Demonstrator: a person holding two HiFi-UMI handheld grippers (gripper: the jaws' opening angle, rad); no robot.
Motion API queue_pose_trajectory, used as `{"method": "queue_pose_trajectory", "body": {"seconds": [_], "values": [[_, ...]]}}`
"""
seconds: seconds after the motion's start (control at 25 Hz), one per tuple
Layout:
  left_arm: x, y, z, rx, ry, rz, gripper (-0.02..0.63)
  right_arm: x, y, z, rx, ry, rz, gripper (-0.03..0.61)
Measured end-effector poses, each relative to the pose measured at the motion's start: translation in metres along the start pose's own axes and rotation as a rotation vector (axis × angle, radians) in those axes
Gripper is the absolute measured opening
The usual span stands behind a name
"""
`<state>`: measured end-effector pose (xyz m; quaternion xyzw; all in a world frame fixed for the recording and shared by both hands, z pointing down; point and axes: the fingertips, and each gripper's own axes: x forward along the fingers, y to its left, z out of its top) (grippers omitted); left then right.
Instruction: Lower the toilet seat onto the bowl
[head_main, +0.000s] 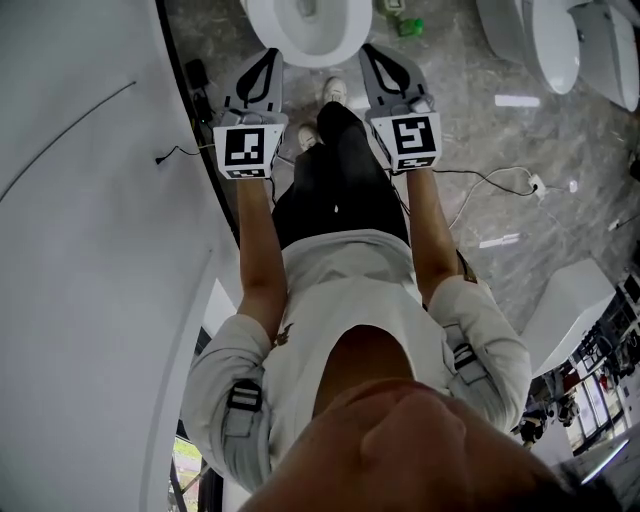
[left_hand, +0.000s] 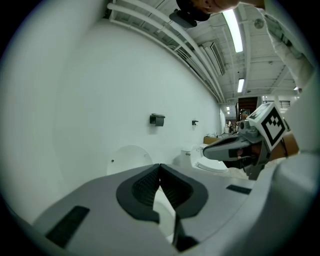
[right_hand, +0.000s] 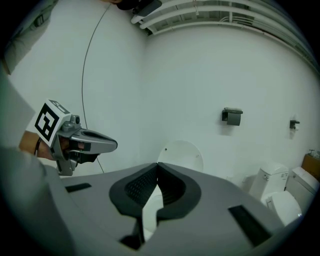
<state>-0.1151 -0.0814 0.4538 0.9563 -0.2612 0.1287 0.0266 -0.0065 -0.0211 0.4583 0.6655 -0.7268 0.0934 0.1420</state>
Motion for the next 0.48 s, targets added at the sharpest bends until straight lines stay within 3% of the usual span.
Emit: {"method": "queue_pose_trajectory", "body": {"seconds": [0.48], "values": [[-0.003,0.006,0.017,-0.002,-0.011,0.012,0.023,0.004,0.003,0.029,-0.011,-0.026,0.012,0.020]]}}
